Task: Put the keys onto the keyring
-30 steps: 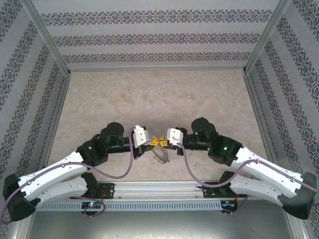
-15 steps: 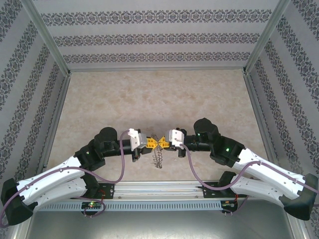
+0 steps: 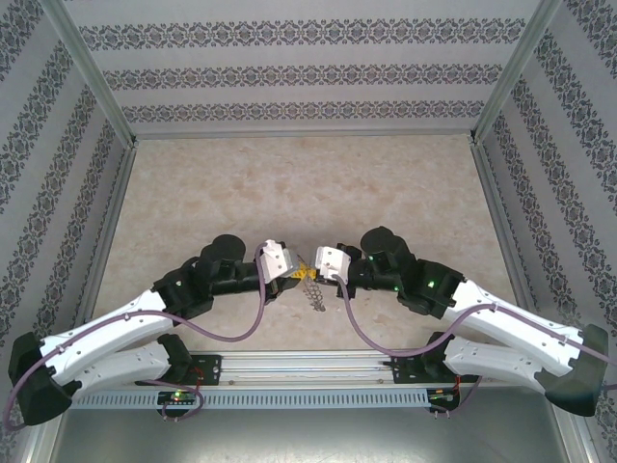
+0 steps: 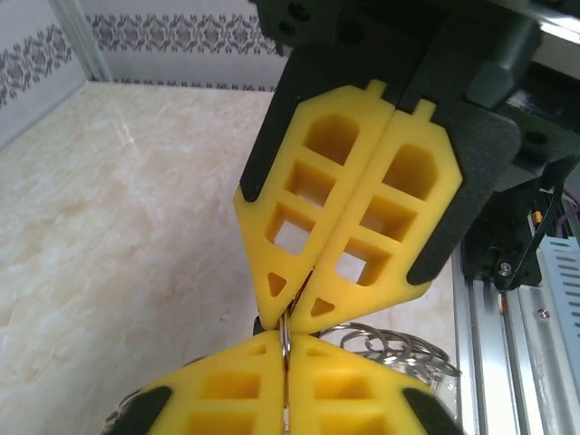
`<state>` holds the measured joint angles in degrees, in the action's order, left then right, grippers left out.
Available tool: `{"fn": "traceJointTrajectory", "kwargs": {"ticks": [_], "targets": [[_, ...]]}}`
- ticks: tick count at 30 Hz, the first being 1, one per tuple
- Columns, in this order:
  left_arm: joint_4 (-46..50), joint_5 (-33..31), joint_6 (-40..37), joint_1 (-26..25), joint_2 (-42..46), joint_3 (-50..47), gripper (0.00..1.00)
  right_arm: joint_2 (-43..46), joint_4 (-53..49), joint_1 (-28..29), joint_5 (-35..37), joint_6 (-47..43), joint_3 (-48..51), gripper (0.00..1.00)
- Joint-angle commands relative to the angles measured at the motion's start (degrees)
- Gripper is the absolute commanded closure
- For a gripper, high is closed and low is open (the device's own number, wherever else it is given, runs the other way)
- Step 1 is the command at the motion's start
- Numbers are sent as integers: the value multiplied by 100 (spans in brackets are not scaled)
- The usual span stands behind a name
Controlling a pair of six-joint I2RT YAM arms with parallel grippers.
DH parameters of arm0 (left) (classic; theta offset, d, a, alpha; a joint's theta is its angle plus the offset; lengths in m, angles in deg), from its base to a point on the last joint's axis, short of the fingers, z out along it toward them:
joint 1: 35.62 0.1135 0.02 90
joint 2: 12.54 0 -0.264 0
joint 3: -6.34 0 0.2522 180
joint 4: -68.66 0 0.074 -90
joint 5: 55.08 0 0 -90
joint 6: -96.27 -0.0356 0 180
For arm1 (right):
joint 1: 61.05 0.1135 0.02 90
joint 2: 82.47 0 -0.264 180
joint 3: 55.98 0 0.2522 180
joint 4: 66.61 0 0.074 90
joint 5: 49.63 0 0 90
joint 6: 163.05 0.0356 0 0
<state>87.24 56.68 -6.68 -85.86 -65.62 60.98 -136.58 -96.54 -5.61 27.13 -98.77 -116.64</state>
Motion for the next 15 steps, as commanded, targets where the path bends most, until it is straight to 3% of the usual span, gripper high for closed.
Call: {"fn": "traceJointTrajectory", "kwargs": {"ticks": [1,5,8,15], "targets": [[1,-227,-160,32,-150,162,100,58,155,248,-128,-134,-216,100],[-382,38,0,34,-12,-37,100,374,365,241,-253,-26,64,99],[-687,256,122,40,187,-209,100,480,392,222,-307,12,193,90],[-1243,692,293,39,561,-518,100,493,390,204,-447,142,276,86]]}}
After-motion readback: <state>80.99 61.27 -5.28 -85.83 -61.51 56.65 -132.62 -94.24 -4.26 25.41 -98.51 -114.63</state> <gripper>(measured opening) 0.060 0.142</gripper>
